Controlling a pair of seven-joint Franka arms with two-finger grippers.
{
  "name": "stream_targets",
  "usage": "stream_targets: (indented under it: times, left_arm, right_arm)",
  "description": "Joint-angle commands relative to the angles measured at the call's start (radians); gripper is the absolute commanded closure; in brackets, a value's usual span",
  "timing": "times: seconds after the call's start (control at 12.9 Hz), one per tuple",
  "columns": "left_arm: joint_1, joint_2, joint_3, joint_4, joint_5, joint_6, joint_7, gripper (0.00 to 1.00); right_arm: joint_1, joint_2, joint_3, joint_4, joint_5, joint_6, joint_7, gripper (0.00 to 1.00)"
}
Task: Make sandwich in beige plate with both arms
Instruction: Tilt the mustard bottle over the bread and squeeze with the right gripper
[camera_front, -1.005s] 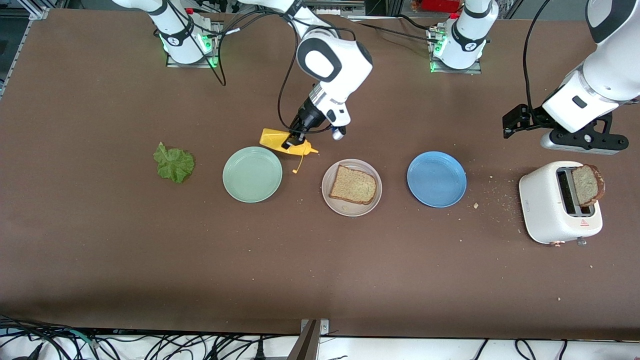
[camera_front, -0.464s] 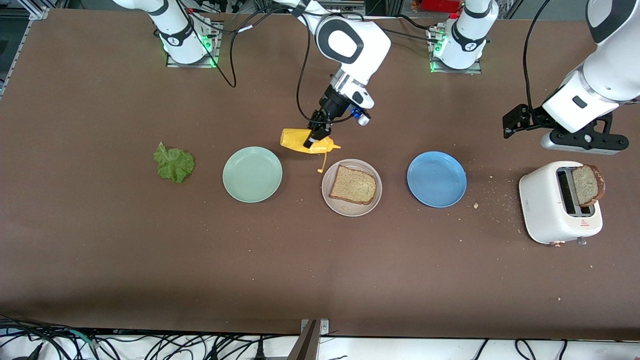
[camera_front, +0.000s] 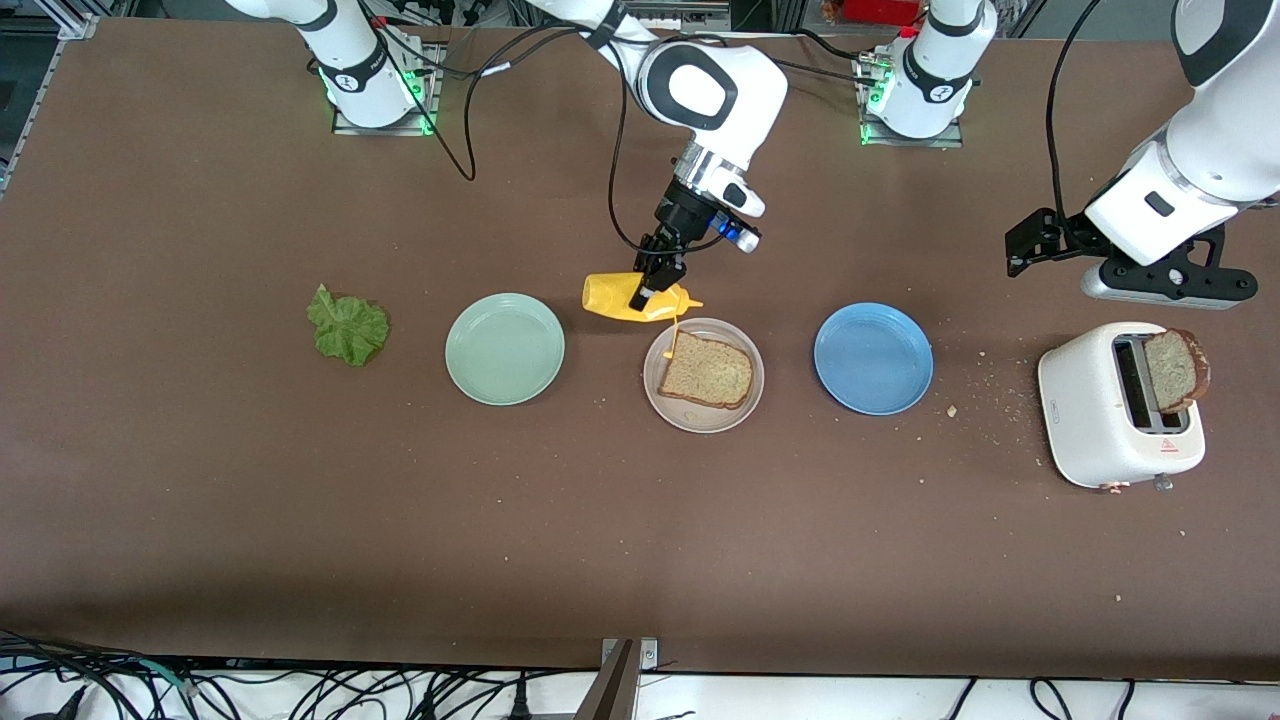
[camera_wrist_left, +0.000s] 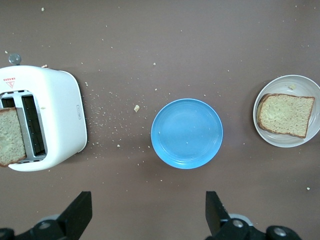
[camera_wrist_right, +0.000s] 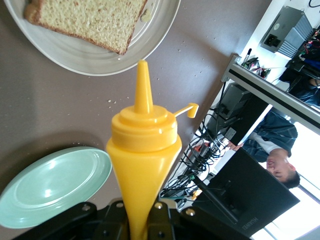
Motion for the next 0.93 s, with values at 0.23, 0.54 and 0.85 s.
stream_targets:
  times: [0.23, 0.54, 0.85]
  left_arm:
    - [0.004, 0.007, -0.003, 0.027, 0.0, -0.022, 0.008, 0.0]
    - [0.004, 0.009, -0.003, 0.025, 0.0, -0.024, 0.007, 0.0]
    - [0.006, 0.009, 0.0, 0.025, 0.0, -0.028, 0.008, 0.0]
  right_arm:
    - [-0.034, 0.067, -0.006, 0.038, -0.136, 0.03, -0.04, 1.0]
    - [-0.08, 0.068, -0.013, 0.039, -0.158, 0.079, -0.055, 1.0]
    - [-0.085, 0.068, -0.01, 0.039, -0.155, 0.121, -0.046, 1.0]
